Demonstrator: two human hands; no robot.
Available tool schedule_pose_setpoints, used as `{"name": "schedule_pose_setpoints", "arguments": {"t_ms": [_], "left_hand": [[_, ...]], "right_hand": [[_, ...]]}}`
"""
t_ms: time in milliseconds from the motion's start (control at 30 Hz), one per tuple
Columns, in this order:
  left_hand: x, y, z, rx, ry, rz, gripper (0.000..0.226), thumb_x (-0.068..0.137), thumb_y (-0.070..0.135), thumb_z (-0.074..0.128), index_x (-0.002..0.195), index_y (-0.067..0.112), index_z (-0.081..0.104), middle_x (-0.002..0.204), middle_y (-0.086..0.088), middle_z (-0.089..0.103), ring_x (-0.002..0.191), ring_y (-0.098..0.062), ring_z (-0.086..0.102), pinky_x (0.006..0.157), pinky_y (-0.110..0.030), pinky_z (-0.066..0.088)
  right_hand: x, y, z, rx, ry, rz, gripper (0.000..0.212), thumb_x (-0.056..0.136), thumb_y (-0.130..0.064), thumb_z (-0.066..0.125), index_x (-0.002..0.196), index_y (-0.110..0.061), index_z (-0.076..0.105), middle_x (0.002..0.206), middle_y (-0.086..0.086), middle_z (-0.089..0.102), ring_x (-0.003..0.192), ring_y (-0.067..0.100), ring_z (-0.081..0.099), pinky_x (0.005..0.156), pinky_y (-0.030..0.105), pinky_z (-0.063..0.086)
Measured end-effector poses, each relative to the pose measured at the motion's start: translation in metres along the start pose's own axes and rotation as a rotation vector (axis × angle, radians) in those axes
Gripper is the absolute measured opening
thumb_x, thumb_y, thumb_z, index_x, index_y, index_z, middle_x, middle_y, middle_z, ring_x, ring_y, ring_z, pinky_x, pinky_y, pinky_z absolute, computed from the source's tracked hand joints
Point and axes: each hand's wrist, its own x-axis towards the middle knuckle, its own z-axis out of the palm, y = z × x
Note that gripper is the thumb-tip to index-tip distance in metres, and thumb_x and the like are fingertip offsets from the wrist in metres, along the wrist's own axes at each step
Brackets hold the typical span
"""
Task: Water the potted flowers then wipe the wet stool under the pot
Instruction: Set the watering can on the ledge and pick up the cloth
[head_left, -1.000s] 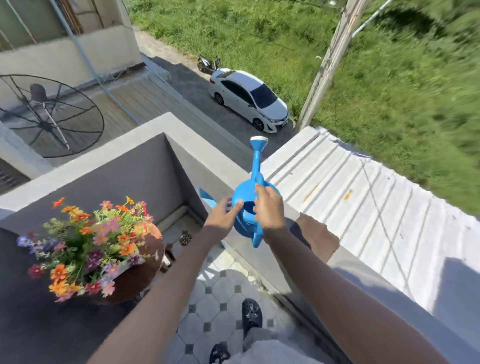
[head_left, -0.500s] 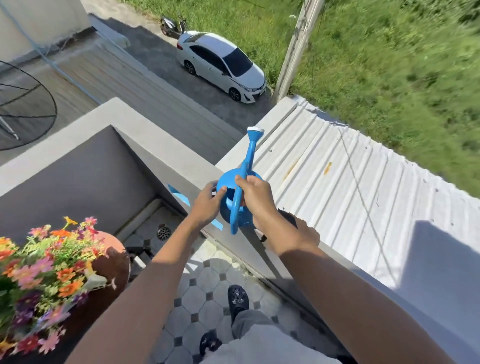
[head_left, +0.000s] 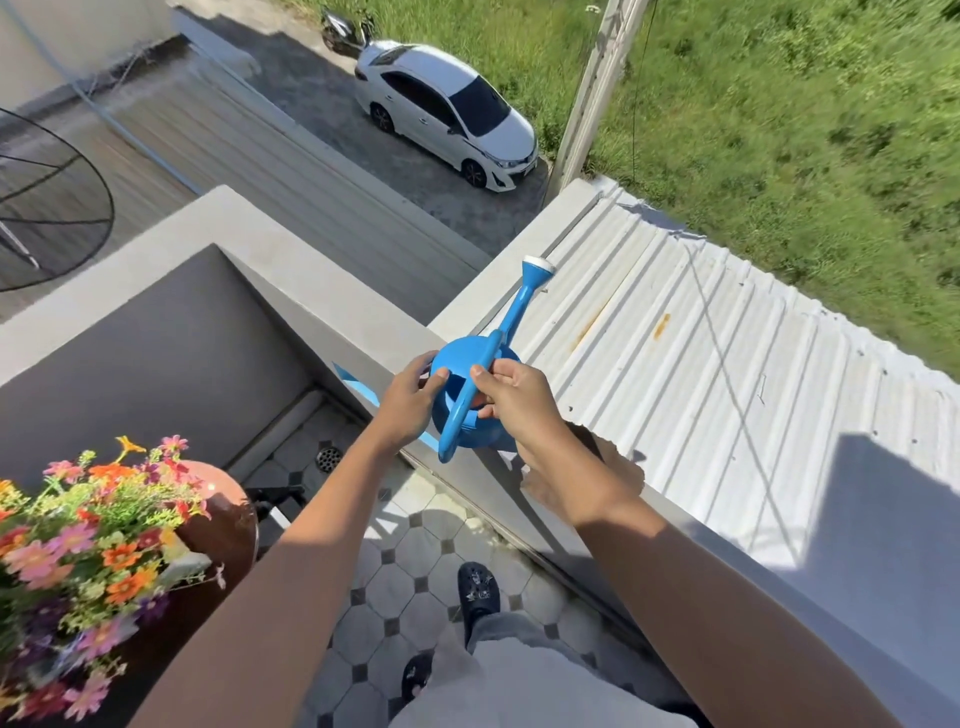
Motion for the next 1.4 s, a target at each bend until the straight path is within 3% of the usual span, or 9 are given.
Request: {"name": "schedule_pose_setpoints", "arguments": {"t_ms": [267, 467, 667, 800, 900, 1000, 1133, 1300, 1400], "left_hand": [[-0.013, 0.011, 0.005, 0.046, 0.113, -0.012, 0.041, 0.104, 0.035, 0.042, 0.138, 0.015, 0.051, 0.135, -0.004, 0.059, 0.125, -0.019, 0.054, 0.1, -0.028, 0.042], [-0.044, 0.07, 0.011, 0.053, 0.394, 0.218, 0.03, 0.1, 0.036, 0.047, 0.117, 0.016, 0.062, 0.111, 0.008, 0.063, 0.099, -0.006, 0.056, 0.079, -0.011, 0.042], [-0.07, 0.092, 0.078, 0.114, 0.191, 0.424, 0.02, 0.095, 0.032, 0.055, 0.098, 0.015, 0.065, 0.091, 0.007, 0.067, 0.085, -0.006, 0.061, 0.077, -0.02, 0.048], [-0.066, 0.054, 0.13, 0.307, -0.005, 0.233, 0.024, 0.091, 0.032, 0.059, 0.102, 0.011, 0.065, 0.089, -0.006, 0.069, 0.083, -0.022, 0.062, 0.075, -0.032, 0.047], [-0.059, 0.013, 0.16, 0.499, -0.11, 0.045, 0.041, 0.09, 0.032, 0.061, 0.12, 0.004, 0.058, 0.117, -0.018, 0.064, 0.113, -0.034, 0.056, 0.092, -0.038, 0.043], [-0.056, -0.012, 0.18, 0.511, -0.113, -0.046, 0.049, 0.088, 0.035, 0.065, 0.122, 0.002, 0.053, 0.121, -0.019, 0.057, 0.12, -0.035, 0.049, 0.1, -0.04, 0.04], [-0.06, -0.018, 0.201, 0.378, -0.053, -0.124, 0.057, 0.081, 0.028, 0.077, 0.122, -0.001, 0.048, 0.122, -0.02, 0.06, 0.116, -0.035, 0.057, 0.095, -0.041, 0.048], [-0.053, -0.029, 0.205, 0.224, -0.119, -0.274, 0.025, 0.077, 0.023, 0.076, 0.086, 0.001, 0.068, 0.092, -0.017, 0.072, 0.088, -0.034, 0.069, 0.068, -0.034, 0.051], [-0.062, -0.03, 0.187, 0.082, -0.135, -0.24, 0.022, 0.069, 0.024, 0.069, 0.061, 0.012, 0.053, 0.064, -0.008, 0.053, 0.065, -0.024, 0.051, 0.059, -0.031, 0.039]], "right_hand": [[-0.009, 0.006, -0.008, -0.022, 0.021, 0.025, 0.026, 0.098, -0.028, 0.061, 0.117, -0.012, 0.066, 0.096, 0.007, 0.075, 0.076, 0.011, 0.068, 0.067, 0.024, 0.058], [-0.024, 0.02, -0.035, 0.038, 0.19, -0.025, 0.009, 0.098, -0.021, 0.058, 0.099, -0.026, 0.066, 0.092, -0.002, 0.071, 0.075, 0.011, 0.064, 0.063, 0.024, 0.051], [-0.036, 0.065, -0.084, 0.006, 0.371, 0.035, 0.018, 0.093, -0.007, 0.056, 0.104, -0.014, 0.067, 0.091, 0.001, 0.069, 0.077, 0.016, 0.06, 0.068, 0.029, 0.049], [-0.043, 0.109, -0.11, -0.097, 0.448, 0.175, 0.018, 0.087, -0.005, 0.058, 0.091, -0.022, 0.064, 0.09, 0.005, 0.072, 0.076, 0.021, 0.062, 0.075, 0.036, 0.054], [-0.06, 0.135, -0.12, -0.145, 0.457, 0.227, 0.018, 0.089, -0.002, 0.059, 0.107, -0.008, 0.061, 0.091, 0.007, 0.064, 0.062, 0.02, 0.06, 0.054, 0.014, 0.049], [-0.071, 0.155, -0.123, -0.24, 0.512, 0.175, 0.027, 0.083, -0.009, 0.063, 0.109, -0.004, 0.06, 0.088, 0.008, 0.06, 0.069, 0.021, 0.057, 0.063, 0.018, 0.044], [-0.073, 0.169, -0.127, -0.199, 0.553, 0.23, 0.027, 0.085, 0.004, 0.058, 0.109, -0.006, 0.049, 0.077, 0.005, 0.051, 0.059, 0.014, 0.049, 0.045, 0.007, 0.036], [-0.067, 0.173, -0.123, 0.04, 0.521, 0.338, 0.045, 0.082, -0.001, 0.065, 0.115, -0.019, 0.042, 0.077, 0.001, 0.052, 0.061, 0.007, 0.05, 0.049, 0.014, 0.037], [-0.072, 0.167, -0.116, 0.278, 0.39, 0.424, 0.048, 0.072, 0.003, 0.071, 0.112, -0.01, 0.049, 0.061, 0.003, 0.062, 0.057, 0.012, 0.058, 0.051, 0.019, 0.044]]}}
